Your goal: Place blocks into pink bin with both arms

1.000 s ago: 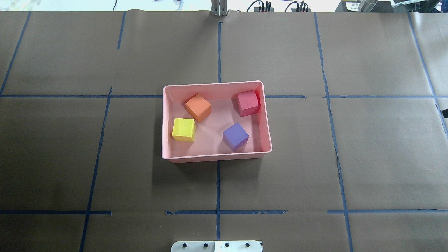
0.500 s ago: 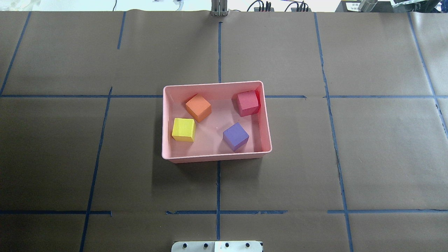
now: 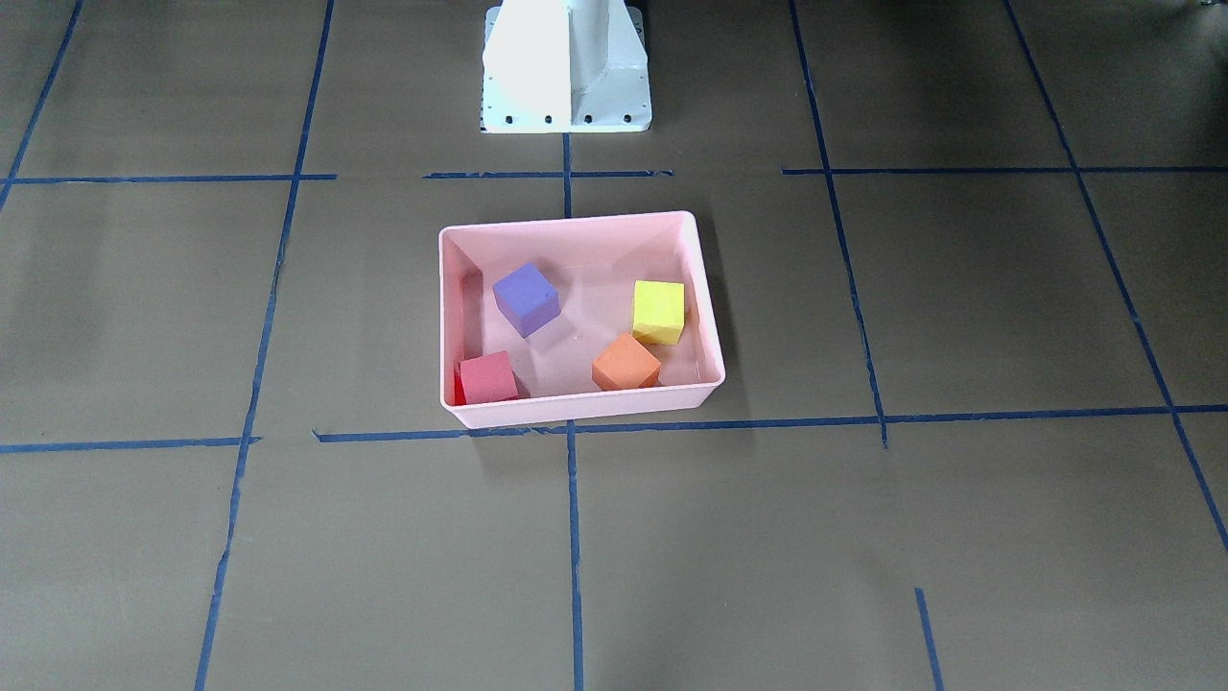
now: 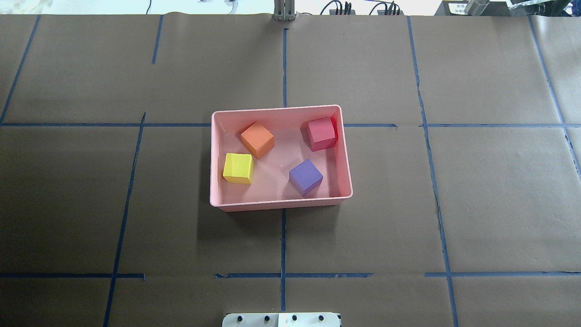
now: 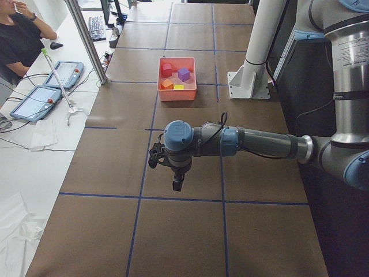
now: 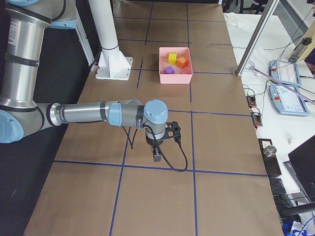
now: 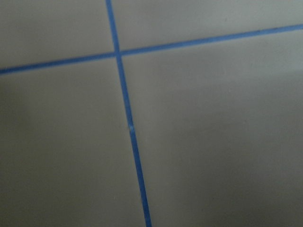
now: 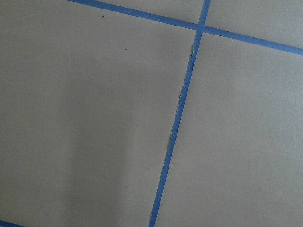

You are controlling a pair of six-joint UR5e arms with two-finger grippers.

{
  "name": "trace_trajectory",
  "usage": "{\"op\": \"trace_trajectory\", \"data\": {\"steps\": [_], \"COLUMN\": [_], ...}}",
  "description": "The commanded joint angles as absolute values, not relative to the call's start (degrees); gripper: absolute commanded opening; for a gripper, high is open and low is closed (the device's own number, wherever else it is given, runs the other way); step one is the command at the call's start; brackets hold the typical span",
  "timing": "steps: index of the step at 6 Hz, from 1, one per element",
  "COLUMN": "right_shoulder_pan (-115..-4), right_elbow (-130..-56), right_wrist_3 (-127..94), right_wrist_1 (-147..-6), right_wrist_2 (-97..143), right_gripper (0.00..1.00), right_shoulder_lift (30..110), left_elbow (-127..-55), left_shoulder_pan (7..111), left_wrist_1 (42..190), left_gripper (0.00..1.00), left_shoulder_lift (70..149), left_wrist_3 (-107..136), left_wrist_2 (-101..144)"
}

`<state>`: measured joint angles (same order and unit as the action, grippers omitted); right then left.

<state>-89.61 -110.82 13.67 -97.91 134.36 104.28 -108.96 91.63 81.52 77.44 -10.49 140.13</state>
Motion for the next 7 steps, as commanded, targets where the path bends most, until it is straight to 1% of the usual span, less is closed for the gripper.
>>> {"op": "trace_trajectory", "data": {"steps": [1,2,3,7], "right_shoulder_pan": [-89.6,-89.6,-89.6,-89.6], "right_elbow": [-110.7,-110.5,-109.3,-110.4], "right_wrist_3": [13.7,13.6,13.9,13.6], "right_wrist_1": [-97.7,-97.8,-97.5,-97.7], "right_wrist_2": [134.1,134.2,134.2,136.2], "right_gripper": [1.0,1.0,1.0,1.0], "right_shoulder_lift": [104.2,104.2,104.2,104.4], "left_elbow": [-109.8,-112.0,-114.6,-114.4], "left_shoulder_pan": [91.9,92.0,92.0,92.0], "left_wrist_1": [81.3,77.8,70.8,71.6], "left_gripper": [1.0,1.0,1.0,1.0], "left_shoulder_lift": [76.0,75.9,76.8,76.5], "left_wrist_3": [-10.3,-10.3,-10.5,-10.7], "left_wrist_2": [139.9,140.0,139.7,136.3]}}
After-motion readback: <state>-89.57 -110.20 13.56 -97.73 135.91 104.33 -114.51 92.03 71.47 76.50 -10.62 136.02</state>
